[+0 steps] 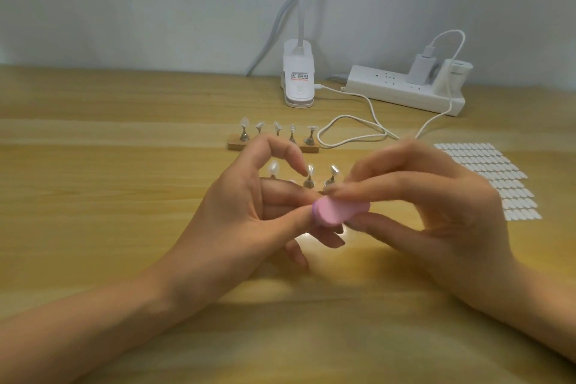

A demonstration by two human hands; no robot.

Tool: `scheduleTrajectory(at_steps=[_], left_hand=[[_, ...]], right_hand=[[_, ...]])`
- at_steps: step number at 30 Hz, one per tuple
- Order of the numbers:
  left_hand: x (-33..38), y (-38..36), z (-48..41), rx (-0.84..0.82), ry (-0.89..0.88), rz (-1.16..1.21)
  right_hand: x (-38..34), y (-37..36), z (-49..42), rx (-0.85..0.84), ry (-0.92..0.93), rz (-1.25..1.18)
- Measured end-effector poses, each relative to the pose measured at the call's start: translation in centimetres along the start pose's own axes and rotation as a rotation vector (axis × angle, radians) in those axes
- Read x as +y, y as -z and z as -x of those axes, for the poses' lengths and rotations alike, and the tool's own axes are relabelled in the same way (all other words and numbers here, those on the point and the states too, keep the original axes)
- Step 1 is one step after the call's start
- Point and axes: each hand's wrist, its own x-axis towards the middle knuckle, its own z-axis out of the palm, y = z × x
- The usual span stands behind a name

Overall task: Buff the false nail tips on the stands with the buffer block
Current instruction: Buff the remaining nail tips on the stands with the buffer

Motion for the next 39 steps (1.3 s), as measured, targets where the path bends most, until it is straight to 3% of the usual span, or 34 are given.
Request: scheduleTrajectory(at_steps=[39], left_hand=[[0.44,-0.27,-0.1,-0.031,0.06,0.019]], right_hand=[[-0.03,0.31,-0.02,-0.007,0.043,0.03]])
